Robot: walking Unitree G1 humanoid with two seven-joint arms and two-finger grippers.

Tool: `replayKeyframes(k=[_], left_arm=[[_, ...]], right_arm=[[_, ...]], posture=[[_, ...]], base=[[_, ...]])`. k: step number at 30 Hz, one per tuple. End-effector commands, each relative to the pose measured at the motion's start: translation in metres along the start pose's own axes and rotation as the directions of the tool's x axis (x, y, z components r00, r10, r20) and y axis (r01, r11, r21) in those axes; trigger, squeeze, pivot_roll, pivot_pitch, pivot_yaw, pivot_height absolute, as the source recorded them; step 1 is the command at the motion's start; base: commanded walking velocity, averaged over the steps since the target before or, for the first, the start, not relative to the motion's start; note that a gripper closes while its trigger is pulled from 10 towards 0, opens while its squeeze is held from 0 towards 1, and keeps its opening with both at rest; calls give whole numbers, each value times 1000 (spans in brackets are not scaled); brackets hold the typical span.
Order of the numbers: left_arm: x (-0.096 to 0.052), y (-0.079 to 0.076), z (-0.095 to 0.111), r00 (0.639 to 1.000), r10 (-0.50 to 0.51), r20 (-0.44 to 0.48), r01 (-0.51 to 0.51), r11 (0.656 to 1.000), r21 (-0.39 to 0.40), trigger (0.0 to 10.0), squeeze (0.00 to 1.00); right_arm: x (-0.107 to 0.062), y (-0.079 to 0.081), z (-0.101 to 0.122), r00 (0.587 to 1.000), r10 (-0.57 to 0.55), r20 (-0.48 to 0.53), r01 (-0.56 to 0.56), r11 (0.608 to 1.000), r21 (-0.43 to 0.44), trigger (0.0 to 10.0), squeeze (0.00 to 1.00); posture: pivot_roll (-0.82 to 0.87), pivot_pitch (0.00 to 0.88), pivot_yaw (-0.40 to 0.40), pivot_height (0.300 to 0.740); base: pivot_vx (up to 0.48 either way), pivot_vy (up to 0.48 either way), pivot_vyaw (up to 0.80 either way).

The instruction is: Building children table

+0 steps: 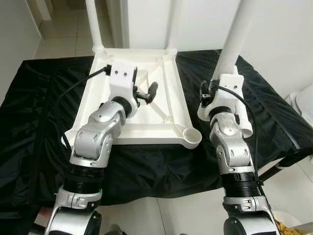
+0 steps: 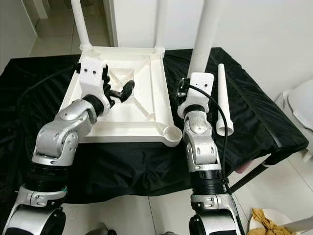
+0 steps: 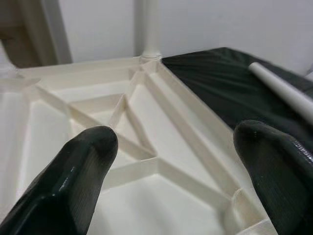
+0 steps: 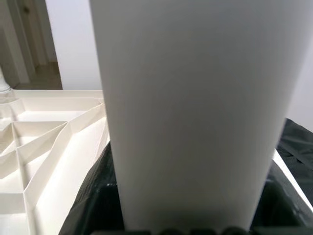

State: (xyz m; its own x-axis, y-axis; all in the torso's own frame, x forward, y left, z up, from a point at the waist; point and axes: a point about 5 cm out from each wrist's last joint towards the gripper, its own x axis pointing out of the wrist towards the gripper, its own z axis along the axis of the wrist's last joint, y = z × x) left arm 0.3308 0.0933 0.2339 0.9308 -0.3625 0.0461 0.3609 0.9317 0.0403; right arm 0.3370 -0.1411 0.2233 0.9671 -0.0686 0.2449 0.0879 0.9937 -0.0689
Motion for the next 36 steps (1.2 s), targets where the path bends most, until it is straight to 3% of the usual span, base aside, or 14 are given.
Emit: replayKeyframes(k=[1, 6, 9, 12, 16, 19, 21, 22, 27, 29, 30, 33, 36], left_arm=[[1, 9, -8, 981, 192, -8, -191, 979, 70, 10000, 0], [-1, 9, -12, 953, 289, 91, -298, 947, 120, 10000, 0], [-2, 12, -18, 926, 369, 85, -376, 921, 99, 10000, 0], [-3, 12, -20, 924, 369, 102, -378, 921, 91, 10000, 0], [-8, 4, -23, 962, 226, 157, -230, 973, 12, 10000, 0], [-9, 2, -23, 967, 191, 168, -193, 981, -3, 10000, 0], [-16, -13, -17, 973, -16, 230, 30, 998, -55, 10000, 0], [-20, -20, -15, 959, -100, 265, 117, 992, -49, 10000, 0], [-29, -31, -14, 925, -240, 293, 254, 967, -11, 10000, 0], [-37, -41, -17, 890, -351, 290, 358, 933, 33, 10000, 0], [-37, -41, -17, 890, -351, 290, 358, 933, 33, 10000, 0], [-46, -51, -26, 846, -468, 257, 456, 883, 107, 10000, 0], [-48, -53, -30, 832, -501, 241, 482, 866, 134, 10000, 0]], right_arm=[[-3, -1, 3, 1000, 24, 15, -24, 1000, 8, 10000, 0], [-10, 2, 1, 996, 81, 27, -82, 997, 15, 10000, 0], [-13, 3, -3, 996, 93, 13, -94, 995, 22, 10000, 0], [-14, 4, -4, 995, 102, 8, -102, 995, 24, 10000, 0], [-17, 4, -6, 992, 129, 5, -129, 991, 28, 10000, 0], [-18, 4, -7, 991, 137, 2, -137, 990, 29, 10000, 0], [-20, 3, -9, 988, 153, -3, -153, 988, 24, 10000, 0], [-21, 3, -10, 987, 159, -7, -159, 987, 23, 10000, 0], [-22, 4, -12, 985, 173, -17, -173, 985, 27, 10000, 0], [-23, 6, -13, 979, 204, -21, -203, 979, 32, 10000, 0], [-23, 6, -13, 979, 204, -21, -203, 979, 32, 10000, 0], [-23, 9, -12, 962, 274, -11, -274, 961, 30, 10000, 0], [-23, 9, -11, 954, 301, -6, -301, 953, 28, 10000, 0]], posture=[[-51, 0, -15, 740], [-54, 0, -13, 740], [-57, 0, -8, 740], [-59, 0, -7, 740], [-60, 0, -6, 740], [-61, 0, -5, 740], [-64, 0, -5, 740], [-64, 0, -5, 740], [-65, 0, -4, 740], [-64, 0, -4, 740], [-64, 0, -4, 740], [-65, 0, -5, 740], [-64, 0, -8, 740]], base=[[0, 0, 0], [0, 0, 0], [0, 0, 0], [0, 0, 0], [0, 0, 0], [0, 0, 0], [0, 0, 0], [0, 0, 0], [0, 0, 0], [0, 0, 0], [0, 0, 0], [0, 0, 0], [0, 0, 0]])
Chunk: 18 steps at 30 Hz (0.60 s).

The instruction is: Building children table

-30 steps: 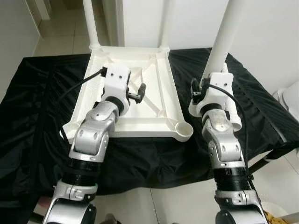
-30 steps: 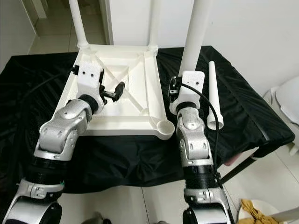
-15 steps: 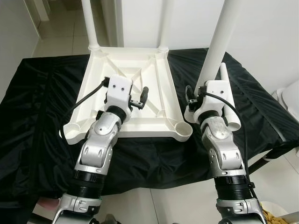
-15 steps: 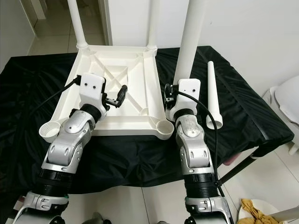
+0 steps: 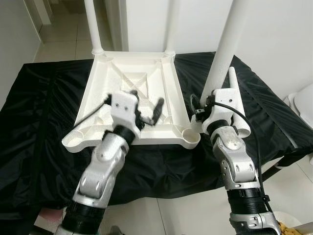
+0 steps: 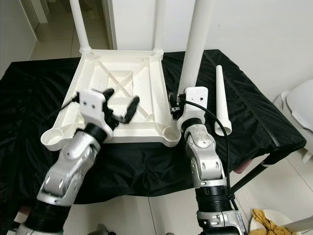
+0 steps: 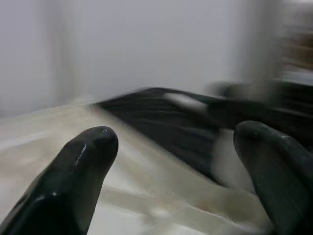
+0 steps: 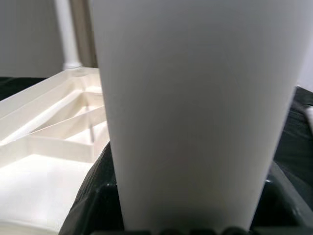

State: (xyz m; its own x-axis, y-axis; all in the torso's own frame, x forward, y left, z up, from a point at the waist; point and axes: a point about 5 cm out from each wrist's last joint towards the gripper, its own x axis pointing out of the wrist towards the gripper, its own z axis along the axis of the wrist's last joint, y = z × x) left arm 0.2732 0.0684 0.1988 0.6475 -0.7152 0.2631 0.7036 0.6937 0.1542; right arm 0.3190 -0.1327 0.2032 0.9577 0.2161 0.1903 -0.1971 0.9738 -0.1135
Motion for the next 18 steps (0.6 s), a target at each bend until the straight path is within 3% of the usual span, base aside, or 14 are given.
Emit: replayKeyframes(k=[1, 4, 6, 18], left_arm=[[2, -8, 1, 996, -89, 10, 88, 996, 15, 10000, 0], [0, -12, -1, 992, -129, 4, 129, 992, 11, 10000, 0], [-5, -21, -2, 974, -224, -7, 224, 974, -24, 10000, 0], [-10, -24, 4, 952, -306, -22, 305, 951, -51, 10000, 0]], right_arm=[[0, 2, 3, 1000, 16, 19, -17, 1000, 5, 10000, 0], [0, 2, 3, 999, 35, 18, -35, 999, 8, 10000, 0], [0, 2, 1, 997, 79, 13, -80, 996, 42, 10000, 0], [-5, -9, -9, 982, 190, 17, -191, 974, 120, 10000, 0]], posture=[[-64, 0, -8, 740], [-64, 0, -8, 740], [-60, 0, -13, 740], [-58, 9, -5, 740]], base=[[0, 0, 0], [0, 0, 0], [0, 0, 0], [0, 0, 0]])
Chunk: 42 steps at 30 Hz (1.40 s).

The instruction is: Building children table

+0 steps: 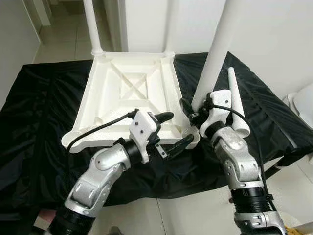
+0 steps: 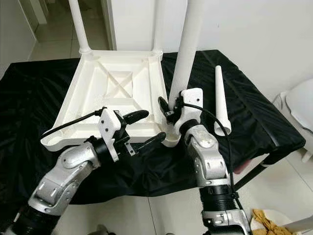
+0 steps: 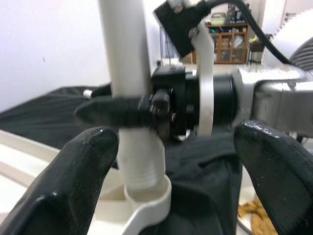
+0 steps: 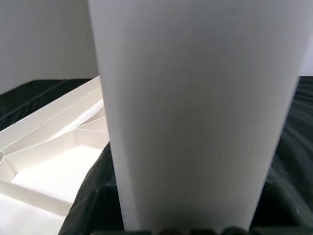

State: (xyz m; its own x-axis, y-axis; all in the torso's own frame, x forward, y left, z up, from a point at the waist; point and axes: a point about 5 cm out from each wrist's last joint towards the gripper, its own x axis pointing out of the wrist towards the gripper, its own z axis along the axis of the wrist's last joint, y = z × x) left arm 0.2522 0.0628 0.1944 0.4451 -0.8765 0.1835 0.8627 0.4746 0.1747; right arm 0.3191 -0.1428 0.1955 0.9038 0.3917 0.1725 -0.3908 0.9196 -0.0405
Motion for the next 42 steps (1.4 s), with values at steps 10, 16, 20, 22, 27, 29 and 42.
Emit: replayKeyframes(k=[10, 16, 20, 22, 27, 29, 42], left_arm=[[-3, -3, 6, 998, -66, 14, 66, 998, -2, 10000, 0], [-3, -2, 9, 998, -66, 15, 66, 998, -3, 10000, 0], [-2, -2, 11, 998, -62, 16, 62, 998, -14, 10000, 0], [-2, -2, 11, 998, -61, 16, 62, 998, -15, 10000, 0], [-1, -2, 12, 998, -60, 21, 61, 998, -15, 10000, 0], [0, -2, 13, 998, -62, 21, 62, 998, -14, 10000, 0], [-1, -2, 16, 998, -52, 25, 53, 999, -14, 10000, 0]], right_arm=[[-13, -12, -29, 998, 24, -63, -20, 998, 54, 10000, 0], [-15, -12, -38, 995, 31, -89, -28, 999, 41, 10000, 0], [-13, -12, -43, 997, 22, -76, -14, 993, 113, 10000, 0], [-12, -12, -44, 997, 21, -73, -11, 992, 126, 10000, 0], [-5, -7, -49, 997, 25, -76, -11, 983, 182, 10000, 0], [-2, -5, -50, 996, 30, -79, -14, 981, 195, 10000, 0], [0, -13, -64, 984, 16, -180, 17, 984, 179, 10000, 0]], posture=[[-46, 36, -3, 740], [-45, 44, -2, 740], [-50, 57, 3, 740], [-50, 57, 3, 740], [-50, 67, 3, 740], [-49, 70, 4, 740], [-43, 76, -7, 740]], base=[[0, 0, 0], [0, 0, 0], [0, 0, 0], [0, 0, 0], [0, 0, 0], [0, 0, 0], [0, 0, 0]])
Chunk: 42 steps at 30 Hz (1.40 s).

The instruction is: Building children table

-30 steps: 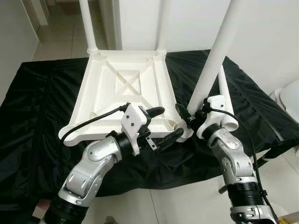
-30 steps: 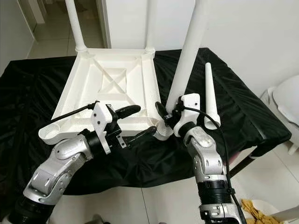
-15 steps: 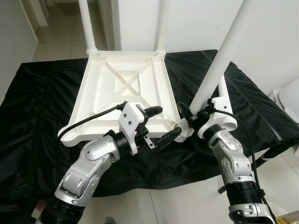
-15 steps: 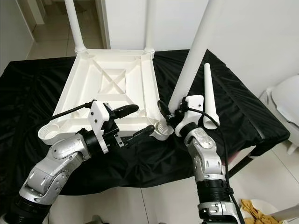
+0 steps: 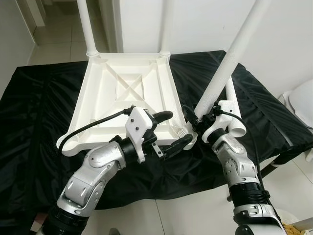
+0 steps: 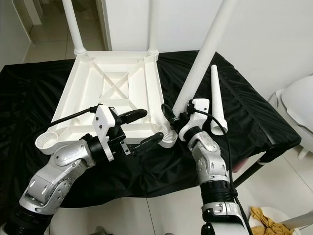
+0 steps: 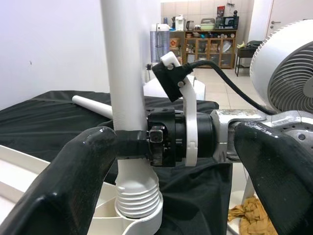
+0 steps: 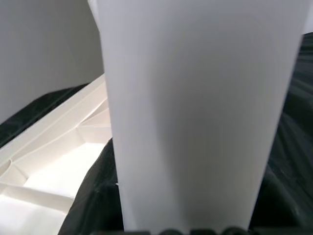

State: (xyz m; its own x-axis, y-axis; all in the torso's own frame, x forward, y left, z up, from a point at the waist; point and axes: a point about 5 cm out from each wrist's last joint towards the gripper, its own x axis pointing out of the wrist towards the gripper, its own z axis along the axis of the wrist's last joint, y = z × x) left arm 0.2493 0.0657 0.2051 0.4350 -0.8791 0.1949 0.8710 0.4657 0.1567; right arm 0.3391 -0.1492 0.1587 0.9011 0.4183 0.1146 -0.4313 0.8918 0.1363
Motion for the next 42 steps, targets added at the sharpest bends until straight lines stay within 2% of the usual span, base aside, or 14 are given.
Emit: replayKeyframes(k=[1, 6, 10, 12, 16, 21, 26, 27, 35, 39, 42], left_arm=[[1, -3, 5, 999, -43, 11, 43, 999, 5, 10000, 0], [1, -1, 7, 999, -39, 18, 39, 999, 6, 10000, 0], [1, 0, 9, 999, -36, 20, 35, 999, 9, 10000, 0], [1, 0, 9, 999, -35, 20, 35, 999, 9, 10000, 0], [0, 1, 14, 999, -31, 32, 30, 999, 22, 10000, 0], [0, 2, 16, 999, -26, 36, 25, 999, 22, 10000, 0], [-1, 3, 17, 999, -23, 37, 23, 999, 22, 10000, 0], [-1, 3, 18, 999, -23, 37, 22, 999, 23, 10000, 0], [-1, 3, 19, 999, -28, 38, 27, 999, 22, 10000, 0], [-1, 4, 19, 999, -28, 37, 27, 999, 22, 10000, 0], [-1, 3, 20, 999, -30, 36, 29, 999, 26, 10000, 0]], right_arm=[[-7, -6, -24, 992, -41, -123, 40, 999, -11, 10000, 0], [-6, -7, -23, 991, -23, -129, 7, 993, -120, 10000, 0], [-6, 1, -23, 992, 25, -126, -44, 987, -155, 10000, 0], [-6, 2, -23, 992, 29, -126, -49, 986, -157, 10000, 0], [-13, 14, -33, 985, 85, -150, -111, 979, -169, 10000, 0], [-17, 19, -37, 983, 110, -146, -135, 975, -176, 10000, 0], [-23, 25, -38, 981, 147, -124, -169, 966, -194, 10000, 0], [-28, 28, -38, 980, 173, -102, -192, 956, -221, 10000, 0], [-32, 30, -37, 978, 192, -79, -206, 945, -256, 10000, 0], [-32, 28, -37, 981, 178, -80, -193, 948, -255, 10000, 0], [-31, 24, -40, 982, 153, -108, -173, 960, -218, 10000, 0]], posture=[[-43, 76, -7, 740], [-48, 78, -4, 740], [-47, 78, -4, 740], [-47, 78, -4, 740], [-44, 80, -5, 740], [-44, 81, -5, 740], [-44, 84, -5, 740], [-46, 85, -2, 740], [-46, 87, 2, 740], [-46, 88, 5, 740], [-46, 89, 5, 740]], base=[[0, 0, 0], [0, 0, 0], [0, 0, 0], [0, 0, 0], [0, 0, 0], [0, 0, 0], [0, 0, 0], [0, 0, 0], [0, 0, 0], [0, 0, 0], [0, 0, 0]])
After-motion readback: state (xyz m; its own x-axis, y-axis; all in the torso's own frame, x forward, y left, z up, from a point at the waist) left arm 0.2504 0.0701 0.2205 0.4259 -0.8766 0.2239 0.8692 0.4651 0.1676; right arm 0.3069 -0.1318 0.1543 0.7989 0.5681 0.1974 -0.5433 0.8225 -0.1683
